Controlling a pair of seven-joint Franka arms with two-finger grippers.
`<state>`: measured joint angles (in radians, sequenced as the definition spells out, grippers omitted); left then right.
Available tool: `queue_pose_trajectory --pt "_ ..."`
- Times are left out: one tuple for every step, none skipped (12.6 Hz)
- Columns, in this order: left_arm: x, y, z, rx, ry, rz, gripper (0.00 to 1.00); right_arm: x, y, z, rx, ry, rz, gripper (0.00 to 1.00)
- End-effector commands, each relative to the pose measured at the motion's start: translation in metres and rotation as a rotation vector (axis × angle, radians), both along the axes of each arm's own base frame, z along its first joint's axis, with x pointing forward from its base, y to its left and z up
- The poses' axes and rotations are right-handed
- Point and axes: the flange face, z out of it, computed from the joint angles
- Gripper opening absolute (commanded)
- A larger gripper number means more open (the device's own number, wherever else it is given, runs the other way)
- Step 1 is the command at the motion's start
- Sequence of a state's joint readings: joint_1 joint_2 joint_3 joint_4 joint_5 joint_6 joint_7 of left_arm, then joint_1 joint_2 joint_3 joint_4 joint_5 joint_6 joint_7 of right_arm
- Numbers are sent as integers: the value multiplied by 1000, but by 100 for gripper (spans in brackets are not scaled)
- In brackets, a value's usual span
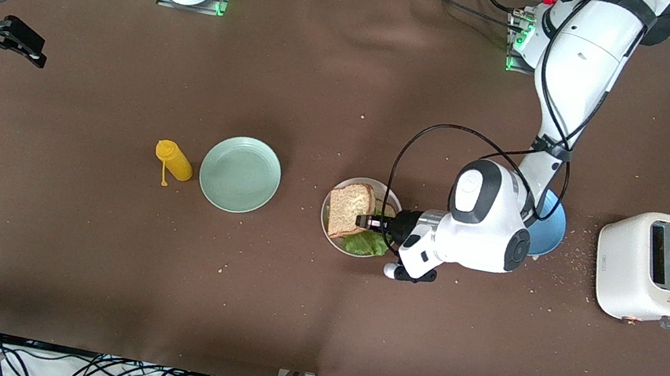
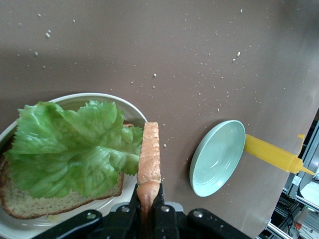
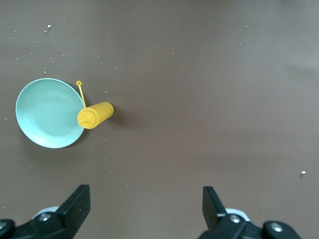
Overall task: Make sandwich in beige plate with both arms
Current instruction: 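Lay the toast onto the lettuce and open the left gripper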
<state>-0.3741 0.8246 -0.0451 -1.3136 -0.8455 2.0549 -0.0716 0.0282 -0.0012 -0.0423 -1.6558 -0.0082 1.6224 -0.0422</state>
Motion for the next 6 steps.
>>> queue_pose_trajectory --pt "-2 7 -5 -4 2 21 35 -8 2 7 17 -3 -3 100" --pt "-3 10 -8 6 1 15 94 -8 2 7 17 -5 0 100" --pt "-5 13 -14 26 8 9 100 -8 1 7 17 -5 1 100" --pt "-4 21 -16 62 -4 -8 100 -8 2 7 17 -5 1 100" --pt "-1 32 -15 90 -10 -22 100 -8 2 8 17 -6 1 100" --pt "4 46 -13 113 -19 -22 100 -8 2 7 17 -5 1 100"
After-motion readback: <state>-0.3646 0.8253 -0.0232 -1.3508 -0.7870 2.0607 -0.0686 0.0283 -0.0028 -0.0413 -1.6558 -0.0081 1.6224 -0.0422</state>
